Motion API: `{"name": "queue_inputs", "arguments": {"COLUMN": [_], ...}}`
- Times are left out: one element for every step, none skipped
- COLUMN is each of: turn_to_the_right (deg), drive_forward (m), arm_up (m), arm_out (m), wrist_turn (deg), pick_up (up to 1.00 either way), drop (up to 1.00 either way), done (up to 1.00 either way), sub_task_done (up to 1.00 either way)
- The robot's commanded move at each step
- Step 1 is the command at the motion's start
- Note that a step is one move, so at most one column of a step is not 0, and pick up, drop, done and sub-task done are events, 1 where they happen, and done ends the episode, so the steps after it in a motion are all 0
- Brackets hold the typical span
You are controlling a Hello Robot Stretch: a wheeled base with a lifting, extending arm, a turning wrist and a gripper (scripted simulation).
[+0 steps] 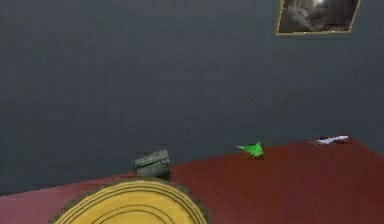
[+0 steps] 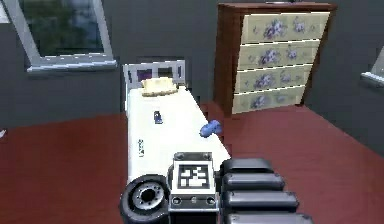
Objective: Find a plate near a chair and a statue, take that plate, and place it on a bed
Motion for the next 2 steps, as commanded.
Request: {"name": "queue_inputs", "arguments": {"turn_to_the_right": [-9.0, 0.0], "drive_forward": [0.00, 0.30], "arm_up": [0.00, 0.00], "arm_out": [0.00, 0.00], "wrist_turn": [0.0, 0.0], "pick_up": [0.00, 0.00], "drop": [0.00, 0.00], "done": [0.00, 0.00], "sub_task_done": [0.00, 0.00]}}
